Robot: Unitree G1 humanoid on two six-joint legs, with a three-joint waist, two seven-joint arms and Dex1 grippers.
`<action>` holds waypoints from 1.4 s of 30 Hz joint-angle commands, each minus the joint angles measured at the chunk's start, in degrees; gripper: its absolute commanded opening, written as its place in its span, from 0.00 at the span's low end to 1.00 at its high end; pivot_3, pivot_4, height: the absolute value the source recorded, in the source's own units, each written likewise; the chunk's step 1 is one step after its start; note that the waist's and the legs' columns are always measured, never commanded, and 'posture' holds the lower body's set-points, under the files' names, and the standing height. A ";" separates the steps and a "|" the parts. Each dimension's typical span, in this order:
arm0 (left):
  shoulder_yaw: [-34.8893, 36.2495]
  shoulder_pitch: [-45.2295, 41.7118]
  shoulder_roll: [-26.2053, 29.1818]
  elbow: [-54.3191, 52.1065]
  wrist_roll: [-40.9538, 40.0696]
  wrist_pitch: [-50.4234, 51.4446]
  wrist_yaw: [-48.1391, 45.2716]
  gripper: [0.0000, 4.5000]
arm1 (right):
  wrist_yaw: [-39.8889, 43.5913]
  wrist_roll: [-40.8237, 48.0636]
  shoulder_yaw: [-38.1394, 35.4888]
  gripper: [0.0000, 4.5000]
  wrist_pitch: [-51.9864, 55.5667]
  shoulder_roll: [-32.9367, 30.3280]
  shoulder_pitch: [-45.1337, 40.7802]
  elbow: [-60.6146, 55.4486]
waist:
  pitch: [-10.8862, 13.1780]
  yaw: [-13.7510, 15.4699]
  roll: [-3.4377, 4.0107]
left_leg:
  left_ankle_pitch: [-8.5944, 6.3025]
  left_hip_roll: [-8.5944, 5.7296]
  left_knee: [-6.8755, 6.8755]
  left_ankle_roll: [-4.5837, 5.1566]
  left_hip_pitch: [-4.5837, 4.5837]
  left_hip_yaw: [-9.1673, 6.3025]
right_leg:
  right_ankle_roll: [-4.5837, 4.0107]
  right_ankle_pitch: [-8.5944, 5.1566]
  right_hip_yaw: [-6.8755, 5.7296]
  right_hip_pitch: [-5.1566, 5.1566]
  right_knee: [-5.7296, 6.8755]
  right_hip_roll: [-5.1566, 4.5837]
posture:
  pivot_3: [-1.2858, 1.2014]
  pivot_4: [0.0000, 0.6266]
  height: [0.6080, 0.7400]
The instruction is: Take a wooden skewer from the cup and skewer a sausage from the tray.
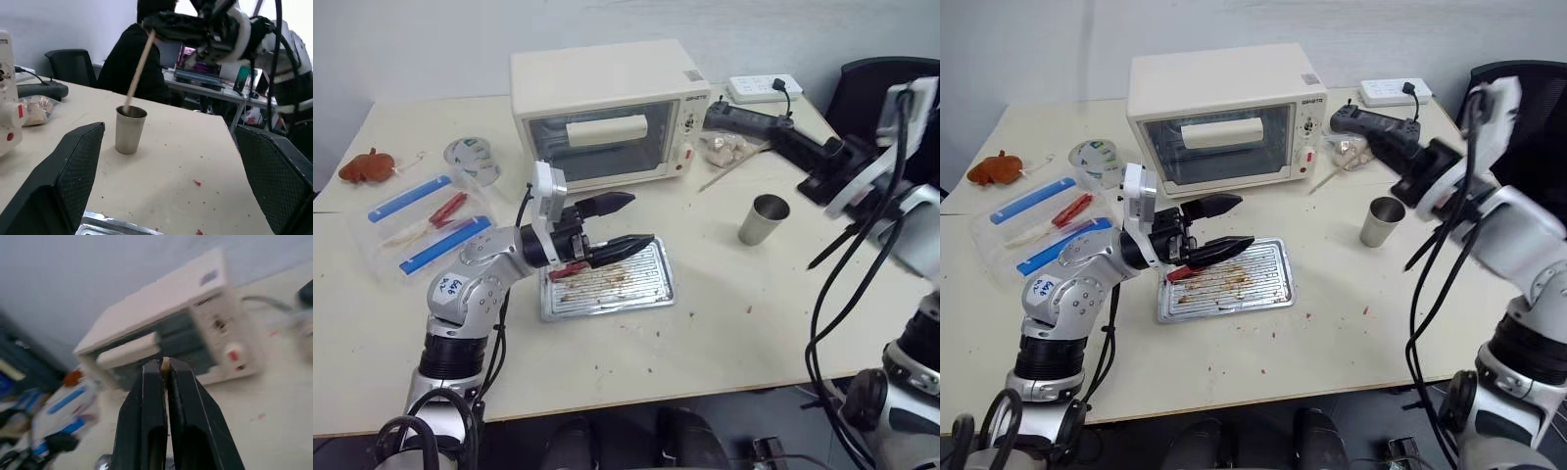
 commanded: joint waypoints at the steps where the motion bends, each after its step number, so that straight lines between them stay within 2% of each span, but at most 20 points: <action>1: 1.65 -1.25 -1.06 -0.80 -2.20 0.01 0.73 1.00 | -6.56 8.47 2.88 0.00 -7.51 4.00 1.20 -4.20 | 0.00 0.00 0.00 | 0.01 -0.03 0.00 0.02 -0.03 0.00 | 0.05 0.03 0.01 -0.01 -0.01 0.00 | 0.52 0.24 1.00; 4: 1.15 -1.27 -1.92 -1.43 -2.28 0.14 1.12 1.00 | -8.70 8.47 4.29 0.00 -10.90 9.56 2.06 -6.31 | 0.00 -0.01 0.00 | 0.01 -0.04 0.01 0.06 -0.04 0.00 | 0.12 0.07 0.05 0.00 -0.05 -0.01 | 0.52 0.24 1.00; 7: 0.44 -1.03 -2.28 -1.79 -1.47 -0.46 0.81 1.00 | -9.98 8.47 5.41 0.00 -12.56 12.14 2.44 -7.91 | 0.00 -0.04 0.00 | 0.01 -0.03 0.01 0.07 -0.08 -0.01 | 0.13 0.07 0.05 -0.01 -0.05 0.00 | 0.52 0.24 1.00; 14: 0.92 -2.06 -3.91 -1.22 -1.73 -1.07 2.10 1.00 | -10.27 8.47 8.01 0.00 -13.89 12.80 3.68 -10.25 | 0.00 -0.03 0.00 | 0.00 -0.04 0.01 0.09 -0.10 -0.03 | 0.13 0.07 0.04 -0.01 -0.08 -0.01 | 0.52 0.24 1.00; 17: 1.31 -2.49 -4.44 -0.78 -1.79 -1.34 2.38 0.86 | -10.33 8.47 8.30 0.00 -14.43 12.76 4.22 -10.51 | 0.00 -0.02 0.00 | 0.00 -0.03 0.01 0.09 -0.09 -0.04 | 0.13 0.07 0.03 -0.01 -0.08 0.01 | 0.52 0.24 1.00; 27: 0.33 -2.73 -5.37 0.26 -0.42 -2.45 2.55 0.18 | -10.21 8.47 8.54 0.00 -16.25 13.12 4.00 -11.73 | 0.00 -0.03 0.00 | -0.01 -0.03 0.00 0.10 -0.10 -0.04 | 0.13 0.07 0.03 -0.01 -0.17 0.00 | 0.52 0.24 1.00; 30: 0.34 -3.00 -5.49 0.77 -0.25 -2.77 2.51 0.01 | -10.11 8.47 8.79 0.00 -16.94 13.36 3.84 -12.37 | 0.00 -0.03 0.00 | -0.01 -0.02 0.00 0.11 -0.10 -0.05 | 0.13 0.07 0.03 -0.01 -0.25 0.01 | 0.52 0.24 1.00; 35: 0.13 -3.85 -5.47 2.09 1.01 -3.55 3.23 0.01 | -9.78 8.47 9.06 0.00 -17.51 13.21 4.12 -13.02 | 0.00 -0.04 0.00 | -0.01 -0.02 0.00 0.11 -0.11 -0.05 | 0.13 0.07 0.02 -0.01 -0.26 0.01 | 0.52 0.24 1.00; 38: 0.20 -4.23 -5.32 3.15 2.36 -4.98 3.57 0.00 | -8.75 8.47 9.03 0.16 -17.60 13.67 4.57 -13.62 | 0.00 -0.02 0.00 | -0.02 -0.03 0.00 0.12 -0.12 -0.05 | 0.13 0.07 0.02 -0.01 -0.26 0.00 | 0.52 0.24 1.00; 42: 1.14 -4.71 -3.90 5.00 3.42 -6.41 3.11 0.00 | -8.15 8.47 8.82 0.45 -16.52 11.56 4.85 -13.03 | 0.00 -0.06 0.00 | -0.02 -0.02 0.00 0.13 -0.11 -0.05 | 0.13 0.07 0.03 -0.01 -0.27 0.01 | 0.52 0.24 1.00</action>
